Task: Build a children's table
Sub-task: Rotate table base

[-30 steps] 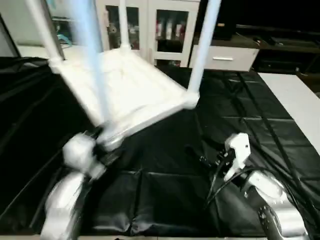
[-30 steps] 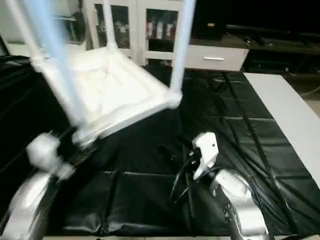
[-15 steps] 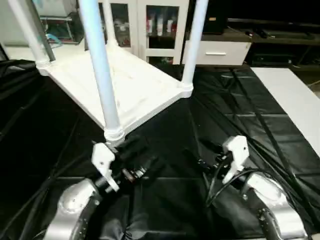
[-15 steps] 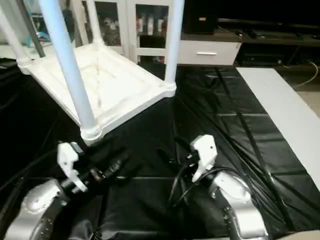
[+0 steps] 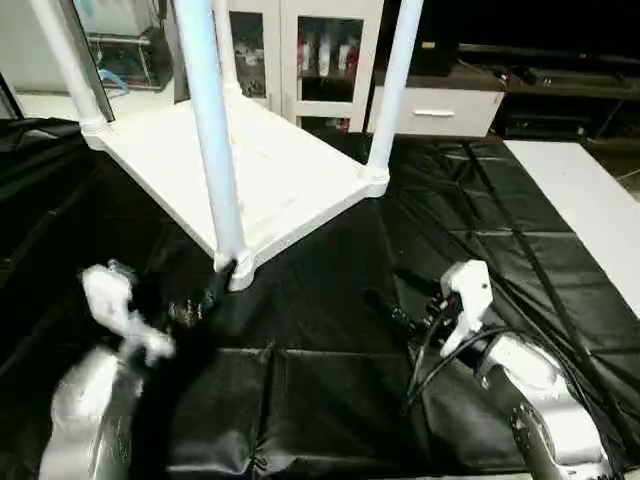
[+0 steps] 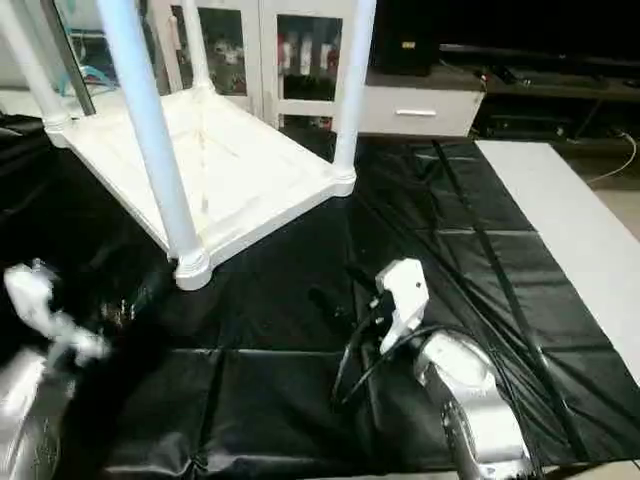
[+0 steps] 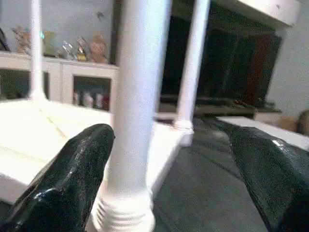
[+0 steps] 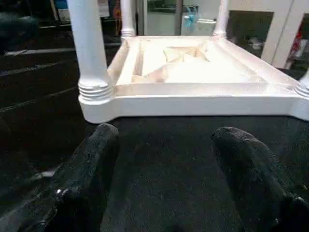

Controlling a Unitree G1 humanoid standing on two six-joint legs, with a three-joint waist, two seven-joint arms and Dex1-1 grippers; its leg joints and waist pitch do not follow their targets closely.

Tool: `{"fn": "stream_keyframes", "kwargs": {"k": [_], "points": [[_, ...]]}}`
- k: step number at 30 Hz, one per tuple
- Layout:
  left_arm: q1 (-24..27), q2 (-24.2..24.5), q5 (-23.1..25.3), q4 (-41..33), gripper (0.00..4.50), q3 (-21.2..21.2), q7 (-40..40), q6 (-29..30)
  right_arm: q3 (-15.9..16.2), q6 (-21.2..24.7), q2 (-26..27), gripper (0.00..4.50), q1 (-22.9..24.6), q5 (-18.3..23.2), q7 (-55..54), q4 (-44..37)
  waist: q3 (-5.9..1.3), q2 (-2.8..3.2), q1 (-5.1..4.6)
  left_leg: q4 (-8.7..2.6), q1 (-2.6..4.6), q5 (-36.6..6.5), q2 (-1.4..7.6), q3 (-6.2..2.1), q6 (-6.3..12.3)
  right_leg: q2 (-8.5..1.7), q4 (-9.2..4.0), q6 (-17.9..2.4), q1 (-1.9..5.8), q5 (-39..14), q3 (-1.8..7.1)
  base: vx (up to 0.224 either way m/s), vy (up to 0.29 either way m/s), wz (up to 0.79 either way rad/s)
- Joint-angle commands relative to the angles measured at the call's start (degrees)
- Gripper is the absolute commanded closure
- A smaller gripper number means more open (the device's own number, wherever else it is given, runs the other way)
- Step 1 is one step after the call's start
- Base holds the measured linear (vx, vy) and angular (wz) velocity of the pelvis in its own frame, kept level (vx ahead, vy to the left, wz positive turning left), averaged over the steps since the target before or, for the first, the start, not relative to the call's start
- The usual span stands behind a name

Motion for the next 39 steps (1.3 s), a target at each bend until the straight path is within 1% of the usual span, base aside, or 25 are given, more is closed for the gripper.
{"fn": "stream_keyframes", "kwargs": {"k": [1,5,6,7,8,9,10,11,13,14,17,18,19,22,23,24,25,27,28,29,31,33,36,37,39], "points": [[-3.45,0.73,-0.57,3.00,0.07,-0.30,-0.98,1.45,0.19,0.41,0.12,1.13,-1.18,-0.22,0.03,0.89,-2.43,0.46,-0.10,-5.62,1.20,-22.49,3.26,-2.07,-2.39,-3.00,-4.30,-5.85,1.00,-24.01,2.62,0.000,0.000,0.00],[-10.22,1.19,1.17,10.84,0.07,-1.05,-3.64,2.18,0.52,0.27,0.49,1.13,-2.15,-0.50,-0.02,1.48,-2.72,0.73,0.06,-5.48,1.16,-19.67,3.06,-1.83,-2.67,-2.88,-3.81,-7.44,1.16,-18.46,2.66,0.000,0.000,0.00],[-11.69,1.24,1.88,12.92,0.07,-1.04,-3.93,1.78,0.56,0.28,0.60,1.13,-2.36,-0.52,-0.07,1.59,-2.93,0.90,0.17,-5.44,1.03,-18.40,3.20,-1.96,-2.64,-3.13,-3.35,-8.23,1.52,-15.90,2.70,0.000,0.000,0.00],[-14.73,1.43,2.85,17.14,0.07,-0.63,-3.66,0.87,0.57,0.17,0.76,1.13,-2.61,-0.53,-0.16,1.64,-3.02,0.78,0.11,-5.38,0.93,-17.41,3.20,-1.89,-2.47,-3.05,-3.25,-8.51,1.63,-14.43,2.66,0.000,0.000,0.00],[-18.40,1.76,3.01,22.10,0.07,-0.05,-4.06,0.72,0.56,0.03,0.99,1.13,-2.99,-0.53,-0.29,1.77,-3.28,1.15,0.07,-5.09,1.07,-15.60,2.93,-1.67,-2.17,-2.83,-3.01,-9.20,1.62,-10.96,2.64,0.000,0.000,0.00],[-18.51,1.77,3.01,22.24,0.07,-0.05,-4.10,0.72,0.56,0.03,1.00,1.13,-3.00,-0.53,-0.29,1.78,-3.61,1.19,0.25,-4.73,1.14,-13.28,2.73,-1.63,-1.43,-2.85,-2.53,-10.04,1.83,-7.48,2.59,0.000,0.000,0.00],[-20.28,1.96,3.09,24.41,0.07,-0.06,-4.76,0.67,0.56,-0.02,1.09,1.13,-3.11,-0.53,-0.36,1.82,-3.69,1.30,0.27,-4.74,0.89,-11.83,2.87,-1.75,-1.16,-3.06,-2.18,-10.70,2.13,-5.43,2.59,0.000,0.000,0.00],[-22.48,2.17,2.82,26.87,0.07,-0.36,-6.56,1.09,0.54,-0.07,1.23,1.13,-3.23,-0.61,-0.37,1.96,-3.55,1.12,0.39,-4.64,0.75,-10.60,2.86,-1.60,-0.50,-3.03,-2.06,-11.77,2.13,-3.66,2.51,0.000,0.000,0.00],[-24.43,2.13,2.22,28.55,0.07,-0.62,-8.54,2.29,0.63,-0.18,1.30,1.13,-3.26,-0.69,-0.36,2.12,-3.63,1.29,0.46,-4.57,0.81,-10.28,3.01,-1.58,-0.09,-3.19,-1.76,-13.29,2.32,-2.61,2.45,0.000,0.000,0.00],[-27.81,2.02,1.74,31.15,0.07,-1.41,-11.41,4.85,0.86,-0.38,1.39,1.13,-3.26,-0.85,-0.31,2.32,-3.53,1.30,0.45,-4.58,0.87,-10.37,2.93,-1.45,0.08,-3.14,-1.85,-13.83,2.24,-3.01,2.45,0.000,0.000,0.00],[-32.04,1.59,2.10,35.44,0.07,-1.92,-14.16,5.64,1.13,-0.57,1.44,1.13,-3.55,-0.93,-0.07,2.62,-3.43,1.46,0.58,-4.64,1.17,-12.26,2.99,-1.41,-0.28,-3.26,-2.06,-14.59,2.20,-5.06,2.46,0.000,0.000,0.00],[-33.30,1.43,2.20,36.65,0.07,-2.25,-15.48,6.14,1.17,-0.63,1.46,1.13,-3.74,-0.94,0.02,2.83,-3.35,1.71,0.70,-4.70,1.20,-13.40,3.05,-1.51,-0.58,-3.42,-2.18,-14.66,2.25,-6.44,2.49,0.000,0.000,0.00],[-33.30,1.43,2.20,36.65,0.07,-2.25,-15.48,6.14,1.17,-0.63,1.46,1.13,-3.74,-0.94,0.02,2.83,-3.26,1.56,0.66,-4.77,1.21,-14.03,3.08,-1.47,-0.74,-3.43,-2.37,-14.60,2.21,-7.21,2.50,0.000,0.000,0.00],[-35.26,0.88,1.37,33.79,0.07,-7.69,-25.16,14.40,1.26,-0.76,0.85,1.13,-4.46,-1.17,0.92,3.45,-3.19,2.16,0.68,-4.81,1.40,-15.49,3.13,-1.42,-1.53,-3.48,-2.56,-14.90,2.09,-8.97,2.57,0.000,0.000,0.00],[-34.88,0.79,1.63,31.82,0.07,-9.92,-27.41,16.05,1.11,-0.95,0.47,1.13,-4.48,-1.47,0.90,3.62,-3.17,2.12,0.95,-4.80,1.41,-15.69,3.19,-1.43,-1.64,-3.52,-2.49,-15.17,2.20,-9.12,2.59,0.000,0.000,0.00],[-34.60,0.73,1.85,30.59,0.07,-11.32,-28.71,16.92,1.00,-1.09,0.22,1.13,-4.48,-1.68,0.85,3.72,-3.19,2.35,1.14,-4.88,1.31,-15.04,3.35,-1.52,-1.59,-3.59,-2.43,-15.33,2.31,-8.40,2.59,0.000,0.000,0.00],[-34.17,0.35,2.89,28.94,0.07,-13.70,-30.63,17.50,0.64,-1.39,-0.30,1.13,-4.45,-2.18,0.53,4.05,-3.29,2.99,1.33,-4.75,1.23,-14.17,3.29,-1.62,-1.64,-3.58,-2.13,-15.61,2.39,-7.42,2.55,0.000,0.000,0.00],[-33.76,-1.33,4.57,26.80,0.07,-17.11,-32.34,17.71,-0.33,-1.95,-1.20,1.13,-4.29,-3.28,-0.66,4.85,-3.44,2.64,1.73,-4.47,1.29,-11.94,3.28,-1.37,-0.85,-3.50,-1.93,-16.42,2.46,-4.35,2.54,0.000,0.000,0.00],[-33.65,-2.81,5.17,25.76,0.07,-18.43,-31.82,17.41,-0.95,-1.98,-1.53,1.13,-4.03,-3.25,-0.97,4.93,-3.46,3.16,1.96,-4.29,1.17,-10.43,3.16,-1.26,-0.17,-3.56,-1.80,-17.03,2.56,-2.29,2.56,0.000,0.000,0.00],[-33.63,-5.03,5.70,24.80,0.07,-19.52,-30.56,16.64,-1.54,-2.02,-1.88,1.13,-3.58,-3.04,-1.06,4.69,-3.49,2.91,2.03,-4.19,0.91,-9.65,3.22,-1.26,0.71,-3.66,-1.75,-17.35,2.89,-1.24,2.56,0.000,0.000,0.00],[-33.93,-7.64,6.22,24.54,0.07,-20.09,-29.04,15.37,-2.00,-2.00,-2.14,1.13,-3.22,-2.91,-1.23,4.44,-3.56,3.26,2.15,-4.03,0.67,-8.86,3.17,-1.35,1.84,-3.82,-1.81,-17.39,3.11,-1.34,2.51,0.000,0.000,0.00],[-34.58,-10.37,6.91,24.67,0.07,-20.29,-27.03,14.70,-2.44,-2.19,-2.52,1.13,-2.97,-2.90,-1.35,4.42,-3.52,2.92,1.99,-3.99,0.62,-9.68,3.14,-1.31,2.44,-3.80,-2.18,-17.05,3.18,-2.96,2.47,0.000,0.000,0.00],[-36.04,-13.71,8.74,26.30,0.07,-19.86,-22.42,11.80,-3.11,-2.24,-3.02,1.13,-2.63,-2.72,-1.40,4.18,-3.34,2.86,1.60,-3.99,0.31,-11.23,3.01,-1.51,3.15,-3.87,-3.03,-15.30,3.39,-9.38,2.34,0.000,0.000,0.00],[-36.70,-14.58,9.91,27.23,0.07,-19.62,-19.91,10.13,-3.42,-2.33,-3.29,1.13,-2.47,-2.80,-1.60,4.13,-3.32,3.10,1.56,-4.00,0.24,-11.29,2.97,-1.58,3.16,-3.87,-3.08,-14.92,3.43,-10.37,2.30,0.000,0.000,0.00],[-37.34,-14.66,10.85,28.28,0.07,-19.52,-18.70,9.07,-3.84,-2.43,-3.70,1.13,-2.21,-2.83,-1.70,4.01,-3.17,2.97,1.28,-4.00,0.49,-13.15,2.85,-1.56,3.00,-3.68,-3.82,-13.05,3.10,-15.65,2.21,0.000,0.000,0.00]]}}
